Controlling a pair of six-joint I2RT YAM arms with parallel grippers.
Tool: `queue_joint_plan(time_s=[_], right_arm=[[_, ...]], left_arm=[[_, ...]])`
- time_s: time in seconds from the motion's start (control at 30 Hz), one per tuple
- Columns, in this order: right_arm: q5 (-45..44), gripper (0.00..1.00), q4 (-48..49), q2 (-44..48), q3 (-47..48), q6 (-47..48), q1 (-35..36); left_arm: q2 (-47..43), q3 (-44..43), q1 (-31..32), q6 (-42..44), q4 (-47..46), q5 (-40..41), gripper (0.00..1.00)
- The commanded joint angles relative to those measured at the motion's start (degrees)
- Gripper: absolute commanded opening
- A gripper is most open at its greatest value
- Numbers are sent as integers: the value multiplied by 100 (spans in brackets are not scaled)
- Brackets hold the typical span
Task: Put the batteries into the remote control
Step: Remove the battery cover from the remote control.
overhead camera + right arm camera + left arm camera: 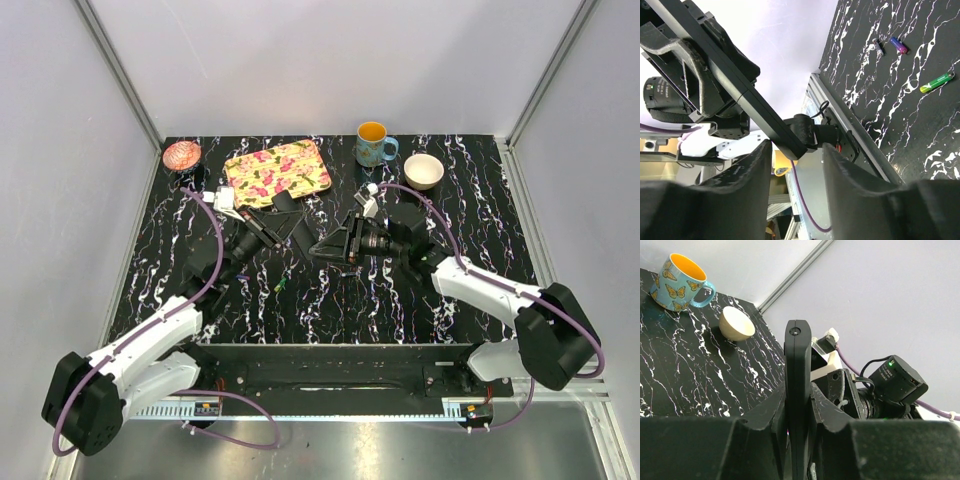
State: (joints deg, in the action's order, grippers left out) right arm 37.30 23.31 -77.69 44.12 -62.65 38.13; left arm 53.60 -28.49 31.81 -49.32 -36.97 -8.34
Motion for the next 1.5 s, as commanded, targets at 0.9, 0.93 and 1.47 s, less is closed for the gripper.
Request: queue_joint_plan(time_s=[0.9, 0.93, 1.47], right_arm=[[-3, 52, 1395, -387, 423, -1257, 2], [-21, 51, 1422, -396, 379, -1284, 2], [15, 89, 923, -318, 492, -1109, 2]], left_arm=[[-289, -130, 624, 731, -442, 1115, 0], [-289, -139, 633, 731, -443, 1150, 0], [-237, -262, 651, 600, -110, 1194, 0]])
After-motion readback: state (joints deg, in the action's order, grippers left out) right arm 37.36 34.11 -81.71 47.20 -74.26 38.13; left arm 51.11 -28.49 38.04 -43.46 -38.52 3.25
